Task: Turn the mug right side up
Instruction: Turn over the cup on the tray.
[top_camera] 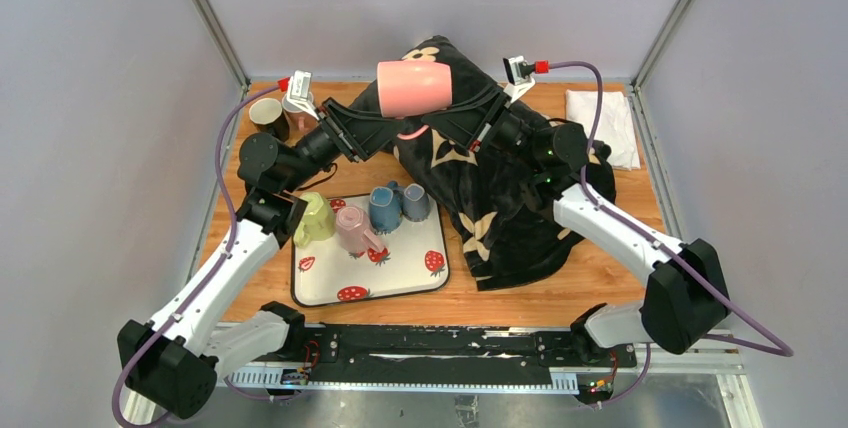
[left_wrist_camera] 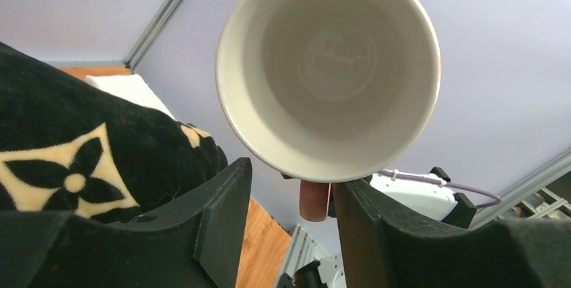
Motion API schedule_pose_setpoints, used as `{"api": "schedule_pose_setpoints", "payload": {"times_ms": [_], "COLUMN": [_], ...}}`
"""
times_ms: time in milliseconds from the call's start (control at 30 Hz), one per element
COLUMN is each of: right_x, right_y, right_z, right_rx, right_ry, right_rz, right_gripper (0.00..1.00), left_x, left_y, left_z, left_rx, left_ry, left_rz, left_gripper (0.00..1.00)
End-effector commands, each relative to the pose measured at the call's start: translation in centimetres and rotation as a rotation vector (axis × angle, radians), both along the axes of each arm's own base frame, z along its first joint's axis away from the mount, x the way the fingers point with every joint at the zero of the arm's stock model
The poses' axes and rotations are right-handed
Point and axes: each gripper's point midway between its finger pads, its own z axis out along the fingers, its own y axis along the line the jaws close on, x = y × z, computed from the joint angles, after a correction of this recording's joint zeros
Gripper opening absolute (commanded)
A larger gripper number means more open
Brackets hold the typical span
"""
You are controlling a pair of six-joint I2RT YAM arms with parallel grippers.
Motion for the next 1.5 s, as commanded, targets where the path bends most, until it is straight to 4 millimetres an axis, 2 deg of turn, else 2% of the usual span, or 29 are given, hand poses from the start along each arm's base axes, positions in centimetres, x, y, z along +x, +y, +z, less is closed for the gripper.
{"api": "schedule_pose_setpoints", "payload": {"times_ms": [0, 233, 467, 800, 1033, 1100, 1267, 1467], "right_x": [-2.8, -2.8, -2.8, -2.7, -2.3, -1.9, -1.4, -0.9], "right_y": [-1.1, -0.6, -0.2, 0.0, -0.2, -0.2, -0.4, -0.3], "right_z": [4.4, 4.0, 3.2, 2.5, 1.5, 1.0, 0.5, -0.4], "right_rx": [0.114, 0.102, 0.095, 0.089, 0.059, 0.042, 0.020, -0.019], "right_ry": [-0.160, -0.156, -0.144, -0.135, -0.132, -0.120, -0.103, -0.089], "right_rz": [0.024, 0.039, 0.051, 0.047, -0.005, -0.026, -0.066, -0.097], "right_gripper": [0.00, 0.00, 0.00, 0.00, 0.00, 0.05, 0.31, 0.43], "left_x": [-0.2, -0.2, -0.2, -0.1, -0.3, -0.4, -0.5, -0.5], "left_y": [-0.3, -0.4, -0.5, -0.8, -0.9, -0.9, -0.9, -1.1], "left_z": [0.6, 0.5, 0.7, 0.7, 0.6, 0.7, 0.8, 0.4], "left_rx": [-0.018, -0.018, -0.027, -0.025, -0.017, -0.014, -0.011, -0.002], "left_ry": [-0.026, -0.024, -0.030, -0.021, -0.028, -0.033, -0.044, -0.041], "left_rz": [-0.008, -0.011, -0.016, -0.032, -0.041, -0.045, -0.045, -0.056], "left_gripper": [0.53, 0.46, 0.43, 0.28, 0.00, 0.00, 0.00, 0.00]}}
